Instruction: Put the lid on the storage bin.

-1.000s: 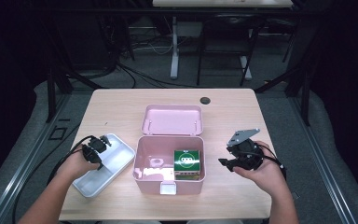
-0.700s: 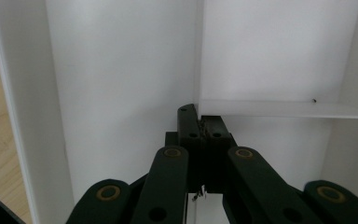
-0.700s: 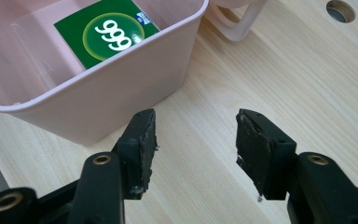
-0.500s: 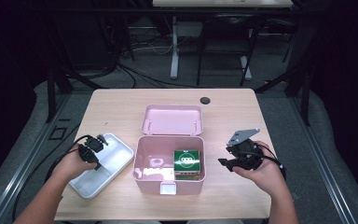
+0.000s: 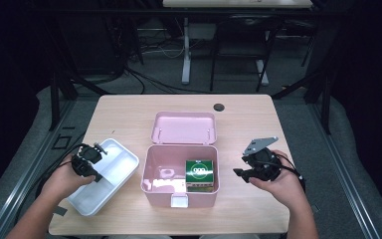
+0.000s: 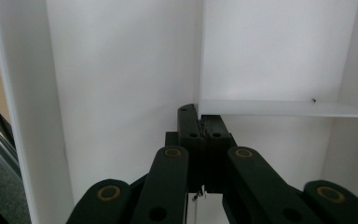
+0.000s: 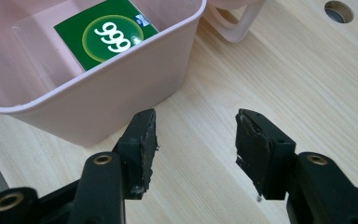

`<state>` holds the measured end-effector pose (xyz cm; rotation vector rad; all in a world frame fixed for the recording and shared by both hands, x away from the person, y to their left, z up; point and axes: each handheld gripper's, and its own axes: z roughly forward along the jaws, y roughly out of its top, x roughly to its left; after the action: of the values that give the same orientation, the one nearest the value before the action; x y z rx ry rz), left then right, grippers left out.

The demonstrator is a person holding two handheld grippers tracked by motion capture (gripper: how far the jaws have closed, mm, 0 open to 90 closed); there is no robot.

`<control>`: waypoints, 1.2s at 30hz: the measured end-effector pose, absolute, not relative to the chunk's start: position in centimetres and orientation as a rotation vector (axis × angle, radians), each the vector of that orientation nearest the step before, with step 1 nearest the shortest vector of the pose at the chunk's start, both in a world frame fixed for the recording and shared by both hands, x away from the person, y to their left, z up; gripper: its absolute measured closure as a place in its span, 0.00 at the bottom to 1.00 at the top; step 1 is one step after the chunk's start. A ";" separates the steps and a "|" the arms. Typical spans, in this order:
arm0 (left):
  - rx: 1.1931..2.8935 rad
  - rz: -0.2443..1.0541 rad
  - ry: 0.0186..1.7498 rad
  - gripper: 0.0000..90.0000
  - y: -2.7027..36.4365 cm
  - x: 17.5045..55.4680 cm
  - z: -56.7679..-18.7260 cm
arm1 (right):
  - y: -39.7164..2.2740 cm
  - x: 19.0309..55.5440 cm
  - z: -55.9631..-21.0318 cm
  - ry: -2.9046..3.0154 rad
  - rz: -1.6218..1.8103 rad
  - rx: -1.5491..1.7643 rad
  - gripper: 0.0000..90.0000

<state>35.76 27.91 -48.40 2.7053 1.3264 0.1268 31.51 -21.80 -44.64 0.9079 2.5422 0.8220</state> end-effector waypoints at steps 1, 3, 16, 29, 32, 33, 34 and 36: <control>2.705 0.127 1.326 0.99 27.9 35.8 -48.4 | -21.7 31.5 -44.6 2.543 0.810 0.906 0.53; 2.702 0.149 1.311 0.99 27.7 35.3 -47.3 | -21.6 31.5 -44.8 2.544 0.836 0.898 0.53; 2.676 0.202 1.224 0.99 26.7 34.6 -42.2 | -21.9 31.6 -44.9 2.544 0.835 0.917 0.53; 2.805 0.243 0.997 0.99 24.7 35.5 -39.8 | -22.0 31.8 -45.1 2.546 0.832 0.932 0.53; 2.837 0.249 0.941 0.99 23.5 35.8 -39.2 | -22.1 31.8 -45.2 2.546 0.836 0.931 0.53; 2.848 0.248 0.924 0.99 23.3 35.8 -39.1 | -22.1 31.8 -45.2 2.544 0.841 0.934 0.53; 2.867 0.247 0.892 0.99 22.9 35.8 -39.0 | -22.1 31.8 -45.2 2.544 0.834 0.934 0.53; 2.893 0.255 0.833 0.99 22.3 35.8 -38.9 | -22.1 31.8 -45.2 2.544 0.835 0.933 0.53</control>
<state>35.81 22.29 -38.86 2.8932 0.8328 0.2546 31.80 -22.12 -45.17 0.9333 2.5444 0.8347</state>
